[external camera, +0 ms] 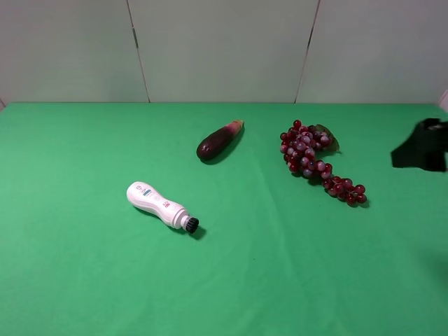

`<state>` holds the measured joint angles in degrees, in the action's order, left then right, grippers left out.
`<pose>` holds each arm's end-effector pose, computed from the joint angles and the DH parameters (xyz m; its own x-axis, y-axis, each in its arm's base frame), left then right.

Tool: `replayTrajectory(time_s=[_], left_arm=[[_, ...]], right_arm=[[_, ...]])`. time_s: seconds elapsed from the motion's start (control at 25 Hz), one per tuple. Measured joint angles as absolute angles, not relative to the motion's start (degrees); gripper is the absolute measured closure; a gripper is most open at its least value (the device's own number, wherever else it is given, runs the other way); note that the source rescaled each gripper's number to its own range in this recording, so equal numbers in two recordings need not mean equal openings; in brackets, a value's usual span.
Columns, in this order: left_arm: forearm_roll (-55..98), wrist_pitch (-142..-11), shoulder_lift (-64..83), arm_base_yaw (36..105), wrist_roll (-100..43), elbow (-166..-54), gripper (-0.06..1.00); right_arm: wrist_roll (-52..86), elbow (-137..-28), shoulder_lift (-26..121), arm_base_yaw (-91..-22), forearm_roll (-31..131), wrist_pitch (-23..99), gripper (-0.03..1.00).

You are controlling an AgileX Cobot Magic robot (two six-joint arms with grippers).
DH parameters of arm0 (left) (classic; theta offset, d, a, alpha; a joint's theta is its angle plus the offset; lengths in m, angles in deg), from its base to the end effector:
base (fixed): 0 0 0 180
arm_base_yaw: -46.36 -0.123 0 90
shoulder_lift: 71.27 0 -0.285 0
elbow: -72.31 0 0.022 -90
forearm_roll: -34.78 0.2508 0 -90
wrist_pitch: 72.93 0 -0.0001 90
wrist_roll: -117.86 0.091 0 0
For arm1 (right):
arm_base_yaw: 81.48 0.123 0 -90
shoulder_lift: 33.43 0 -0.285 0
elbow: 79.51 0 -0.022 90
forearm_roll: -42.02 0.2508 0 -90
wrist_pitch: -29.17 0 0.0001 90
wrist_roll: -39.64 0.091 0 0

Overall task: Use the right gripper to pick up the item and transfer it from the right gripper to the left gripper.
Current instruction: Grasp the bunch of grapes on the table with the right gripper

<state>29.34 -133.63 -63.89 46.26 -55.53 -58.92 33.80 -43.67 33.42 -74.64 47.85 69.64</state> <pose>-0.0056 -0.0075 0.2767 -0.4439 0.0677 -0.8935 0.1029 0.9944 0.0243 0.1899 0.0288 0.2788 -0.7890 -0.1192 -0.6027 -0.1775 0.9834 0.0380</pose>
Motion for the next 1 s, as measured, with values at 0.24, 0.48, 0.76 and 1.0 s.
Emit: replayTrajectory(time_s=[0.24, 0.48, 0.76, 1.0], left_arm=[[29.34, -133.63, -63.89, 46.26, -55.53, -58.92, -0.06], [29.34, -133.63, -63.89, 46.26, -55.53, -58.92, -0.06], [29.34, -133.63, -63.89, 46.26, -55.53, -58.92, -0.06], [29.34, -133.63, -63.89, 46.26, -55.53, -58.92, -0.06]], right_arm=[[31.74, -52.60, 52.28, -69.44, 47.15, 64.57, -0.03], [30.48, -58.46, 65.06, -68.81, 46.01, 62.12, -0.03], [30.33, -59.14, 72.40, -68.74, 44.94, 60.57, -0.03], [30.27, -59.31, 74.86, -68.68, 44.94, 57.13, -0.03]])
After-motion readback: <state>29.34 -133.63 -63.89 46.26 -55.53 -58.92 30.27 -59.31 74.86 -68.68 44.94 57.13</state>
